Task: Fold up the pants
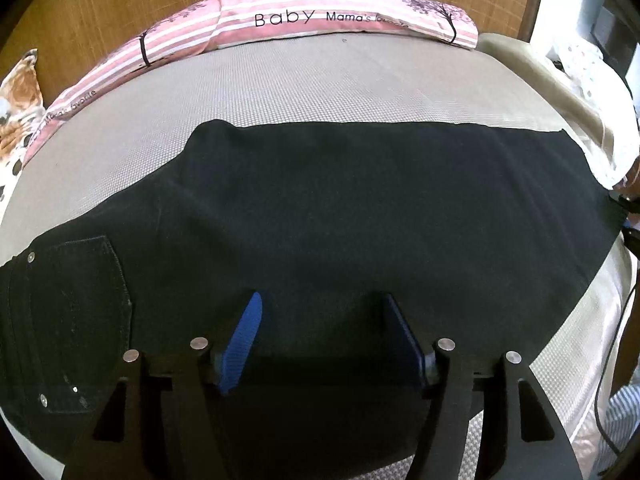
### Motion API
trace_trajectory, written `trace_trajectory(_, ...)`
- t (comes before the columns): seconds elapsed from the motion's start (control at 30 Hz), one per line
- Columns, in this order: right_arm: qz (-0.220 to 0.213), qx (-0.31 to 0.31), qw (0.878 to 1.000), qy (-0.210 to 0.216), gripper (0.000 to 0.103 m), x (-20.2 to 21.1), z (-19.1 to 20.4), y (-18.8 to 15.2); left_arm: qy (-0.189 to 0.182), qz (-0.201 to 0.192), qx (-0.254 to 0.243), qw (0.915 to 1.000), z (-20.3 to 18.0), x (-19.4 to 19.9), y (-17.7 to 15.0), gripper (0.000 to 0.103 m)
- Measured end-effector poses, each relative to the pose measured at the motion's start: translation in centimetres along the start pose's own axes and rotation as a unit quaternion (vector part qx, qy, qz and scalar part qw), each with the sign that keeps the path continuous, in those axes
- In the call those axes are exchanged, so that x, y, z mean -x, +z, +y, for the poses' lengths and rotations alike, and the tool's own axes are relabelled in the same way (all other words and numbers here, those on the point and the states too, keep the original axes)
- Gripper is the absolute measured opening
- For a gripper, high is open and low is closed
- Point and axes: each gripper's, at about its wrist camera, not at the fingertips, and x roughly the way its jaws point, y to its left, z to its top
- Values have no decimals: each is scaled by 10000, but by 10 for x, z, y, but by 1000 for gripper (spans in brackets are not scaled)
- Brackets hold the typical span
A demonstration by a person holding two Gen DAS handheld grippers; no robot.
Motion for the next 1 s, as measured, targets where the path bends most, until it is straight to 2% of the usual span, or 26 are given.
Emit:
trace_trajectory(0.07,5,-123,9999,58,14,-4,-4,2,-3,-20,19,10000,0,0,0,66)
trace_trajectory(0.23,23,-177,9998,29,10,-1,6,2,-34,-13,47,10000,2,-1,2,68)
trace_trajectory(0.4,117,189,9991,372,9,3,61,-2,-251,10,314,9992,13,6,4,68)
trace_trajectory(0.53,411,641,9948,670,9,-10,118,-20,-281,-209,610,9975,31,23,5,68)
trace_trajectory(0.7,1070,1244,9815,991,10,-52,192,-63,-257,-500,988,9935,63,47,4,68)
trace_trajectory(0.83,1609,1572,9673,1173,10,-89,234,-108,-181,-633,1259,9898,91,62,-5,68)
trace_trajectory(1.0,2341,2227,9384,1229,9,-131,279,-181,-108,-700,1521,9858,121,74,-21,68)
